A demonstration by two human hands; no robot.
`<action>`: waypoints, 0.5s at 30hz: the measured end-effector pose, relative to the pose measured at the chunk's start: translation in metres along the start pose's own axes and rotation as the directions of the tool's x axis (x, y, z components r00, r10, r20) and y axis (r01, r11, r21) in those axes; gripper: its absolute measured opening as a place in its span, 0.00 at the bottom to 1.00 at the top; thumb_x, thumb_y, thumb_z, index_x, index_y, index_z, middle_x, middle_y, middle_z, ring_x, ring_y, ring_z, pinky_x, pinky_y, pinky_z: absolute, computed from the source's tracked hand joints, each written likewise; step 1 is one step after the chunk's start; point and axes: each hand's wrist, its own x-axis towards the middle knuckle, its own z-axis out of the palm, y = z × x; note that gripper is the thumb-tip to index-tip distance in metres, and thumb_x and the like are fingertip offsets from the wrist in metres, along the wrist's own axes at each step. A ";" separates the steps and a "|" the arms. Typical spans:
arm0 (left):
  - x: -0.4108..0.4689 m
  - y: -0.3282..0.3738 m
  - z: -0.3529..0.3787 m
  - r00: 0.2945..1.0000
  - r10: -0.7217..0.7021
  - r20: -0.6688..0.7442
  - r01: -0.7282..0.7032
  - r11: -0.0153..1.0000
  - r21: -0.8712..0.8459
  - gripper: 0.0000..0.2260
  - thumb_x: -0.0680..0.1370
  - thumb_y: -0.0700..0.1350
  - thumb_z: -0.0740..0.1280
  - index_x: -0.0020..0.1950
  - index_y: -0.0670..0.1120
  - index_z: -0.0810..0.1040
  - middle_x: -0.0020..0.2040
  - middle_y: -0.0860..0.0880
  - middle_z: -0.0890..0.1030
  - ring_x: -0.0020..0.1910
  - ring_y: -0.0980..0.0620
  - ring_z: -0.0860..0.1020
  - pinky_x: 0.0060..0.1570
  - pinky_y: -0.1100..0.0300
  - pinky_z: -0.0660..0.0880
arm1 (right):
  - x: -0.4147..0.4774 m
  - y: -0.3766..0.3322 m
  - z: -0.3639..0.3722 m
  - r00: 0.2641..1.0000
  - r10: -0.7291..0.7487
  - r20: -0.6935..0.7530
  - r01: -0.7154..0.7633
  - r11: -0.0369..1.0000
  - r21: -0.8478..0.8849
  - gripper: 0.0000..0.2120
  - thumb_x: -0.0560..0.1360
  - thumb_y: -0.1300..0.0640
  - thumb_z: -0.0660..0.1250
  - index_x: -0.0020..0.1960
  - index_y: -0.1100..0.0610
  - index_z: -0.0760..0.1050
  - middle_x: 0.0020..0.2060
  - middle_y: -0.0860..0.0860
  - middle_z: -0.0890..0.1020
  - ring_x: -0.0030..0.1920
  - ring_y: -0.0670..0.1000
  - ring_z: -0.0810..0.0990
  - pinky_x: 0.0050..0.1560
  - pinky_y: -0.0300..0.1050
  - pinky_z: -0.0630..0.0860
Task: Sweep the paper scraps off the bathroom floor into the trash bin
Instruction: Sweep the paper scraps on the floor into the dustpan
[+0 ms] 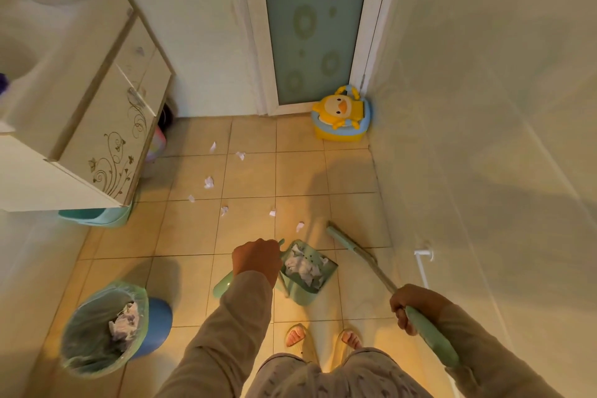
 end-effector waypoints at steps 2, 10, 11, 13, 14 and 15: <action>0.002 -0.002 -0.002 1.000 0.003 -0.010 -0.003 1.000 -0.004 0.12 0.80 0.48 0.59 0.59 0.47 0.77 0.55 0.48 0.82 0.55 0.47 0.81 0.52 0.58 0.75 | -0.003 0.004 -0.002 0.997 -0.005 0.071 0.000 0.997 0.074 0.15 0.75 0.69 0.54 0.30 0.60 0.64 0.15 0.52 0.68 0.13 0.47 0.67 0.17 0.30 0.64; 0.006 -0.031 -0.006 0.997 -0.065 0.032 0.068 0.994 -0.089 0.16 0.79 0.54 0.61 0.62 0.47 0.75 0.59 0.47 0.80 0.58 0.47 0.79 0.55 0.58 0.74 | -0.008 -0.017 -0.044 0.975 -0.023 0.223 -0.034 0.967 0.251 0.23 0.78 0.67 0.52 0.24 0.60 0.65 0.14 0.54 0.69 0.12 0.49 0.69 0.14 0.33 0.67; 0.004 -0.033 -0.006 0.995 -0.090 0.038 0.094 0.989 -0.114 0.16 0.79 0.54 0.61 0.62 0.47 0.75 0.59 0.47 0.80 0.58 0.47 0.79 0.55 0.58 0.74 | -0.007 -0.023 -0.046 0.976 -0.021 0.219 -0.028 0.976 0.218 0.23 0.77 0.68 0.53 0.24 0.60 0.66 0.14 0.54 0.70 0.12 0.49 0.69 0.15 0.33 0.67; 0.000 -0.036 -0.005 0.989 -0.142 0.032 0.145 0.978 -0.152 0.16 0.79 0.54 0.61 0.61 0.47 0.75 0.58 0.47 0.80 0.57 0.47 0.79 0.55 0.58 0.75 | -0.006 -0.041 -0.046 0.985 -0.026 0.172 0.004 0.992 0.127 0.21 0.76 0.68 0.54 0.25 0.59 0.65 0.14 0.53 0.70 0.12 0.48 0.69 0.15 0.32 0.66; -0.001 -0.037 -0.004 0.985 -0.171 0.028 0.173 0.971 -0.166 0.16 0.79 0.55 0.61 0.61 0.46 0.75 0.57 0.47 0.81 0.56 0.47 0.79 0.54 0.58 0.75 | -0.005 -0.052 -0.045 0.989 -0.035 0.145 0.026 0.998 0.060 0.20 0.76 0.68 0.54 0.26 0.59 0.64 0.14 0.53 0.69 0.12 0.47 0.68 0.15 0.31 0.65; -0.002 -0.036 -0.004 0.980 -0.198 0.030 0.200 0.963 -0.180 0.16 0.79 0.55 0.61 0.61 0.46 0.75 0.56 0.47 0.81 0.55 0.47 0.80 0.54 0.58 0.75 | -0.003 -0.064 -0.044 0.992 -0.046 0.118 0.048 0.999 -0.015 0.20 0.76 0.68 0.54 0.26 0.58 0.64 0.13 0.52 0.68 0.12 0.47 0.67 0.15 0.31 0.64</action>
